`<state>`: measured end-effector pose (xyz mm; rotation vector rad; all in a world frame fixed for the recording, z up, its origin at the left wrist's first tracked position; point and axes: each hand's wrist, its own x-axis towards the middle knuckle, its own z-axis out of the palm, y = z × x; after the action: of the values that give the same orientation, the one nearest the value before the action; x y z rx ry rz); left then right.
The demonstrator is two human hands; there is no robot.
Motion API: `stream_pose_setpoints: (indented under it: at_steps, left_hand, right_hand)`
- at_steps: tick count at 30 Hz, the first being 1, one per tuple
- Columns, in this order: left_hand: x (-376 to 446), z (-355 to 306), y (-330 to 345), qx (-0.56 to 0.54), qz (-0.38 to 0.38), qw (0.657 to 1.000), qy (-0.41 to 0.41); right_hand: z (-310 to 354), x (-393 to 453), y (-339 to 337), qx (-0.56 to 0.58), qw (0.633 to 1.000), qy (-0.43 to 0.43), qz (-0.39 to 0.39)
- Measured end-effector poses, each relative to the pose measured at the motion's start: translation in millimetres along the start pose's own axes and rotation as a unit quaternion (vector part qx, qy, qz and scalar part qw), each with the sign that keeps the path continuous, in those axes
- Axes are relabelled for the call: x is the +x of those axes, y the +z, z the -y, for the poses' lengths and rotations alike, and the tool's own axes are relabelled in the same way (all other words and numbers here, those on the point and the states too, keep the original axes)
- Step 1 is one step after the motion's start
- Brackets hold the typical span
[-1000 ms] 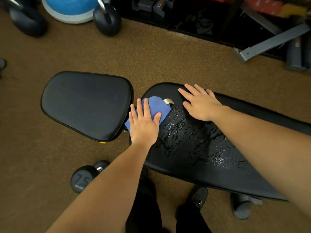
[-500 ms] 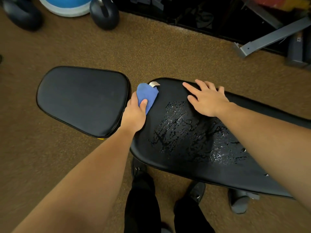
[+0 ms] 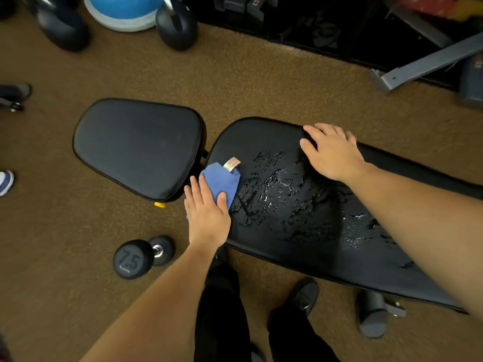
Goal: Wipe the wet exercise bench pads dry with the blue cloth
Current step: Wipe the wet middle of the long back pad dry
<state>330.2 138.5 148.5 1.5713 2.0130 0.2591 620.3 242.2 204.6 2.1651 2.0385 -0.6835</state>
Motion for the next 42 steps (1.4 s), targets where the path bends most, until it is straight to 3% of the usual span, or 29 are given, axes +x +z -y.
stream_pose_setpoints:
  at_steps: [3,5,8,11,15,16,17,20,24,29,34,37,42]
  left_hand:
    - [-17,-19,8,-0.02,-0.03,0.995,-0.096]
    - [-23,-34,13,-0.051,-0.028,0.983,-0.173]
    - [-23,-54,10,-0.099,0.0,0.956,-0.277]
    - [-23,-53,-1,-0.182,0.058,0.929,-0.318]
    - [-27,-33,-29,-0.403,0.118,0.833,-0.361]
    - [-27,-31,-40,-0.424,0.116,0.823,-0.359]
    - [-23,-25,-47,-0.411,0.095,0.838,-0.345]
    - [-7,-14,-74,-0.278,0.01,0.937,-0.211]
    - [23,-3,-92,-0.171,0.03,0.984,-0.044]
    - [53,-10,-89,-0.067,0.106,0.986,0.111]
    - [51,-13,-70,0.006,0.182,0.96,0.213]
    - [46,-12,-60,0.059,0.212,0.946,0.236]
    - [44,-10,-58,0.09,0.201,0.948,0.231]
  right_hand:
    - [4,-19,0,0.03,0.99,-0.075,-0.116]
    - [17,-39,3,0.08,0.975,-0.143,-0.148]
    - [51,-77,19,0.168,0.961,-0.209,-0.068]
    - [89,-103,43,0.242,0.949,-0.203,0.011]
    - [142,-112,67,0.25,0.951,-0.148,0.104]
    - [154,-112,74,0.227,0.958,-0.14,0.103]
    - [163,-111,81,0.202,0.967,-0.129,0.086]
    - [183,-104,103,0.134,0.989,-0.067,0.014]
    - [199,-105,127,0.018,0.998,-0.018,-0.051]
    - [192,-125,144,-0.031,0.988,-0.079,-0.13]
    - [159,-151,139,-0.029,0.983,-0.147,-0.109]
    - [142,-162,137,-0.007,0.985,-0.143,-0.093]
    - [113,-177,135,-0.001,0.988,-0.125,-0.095]
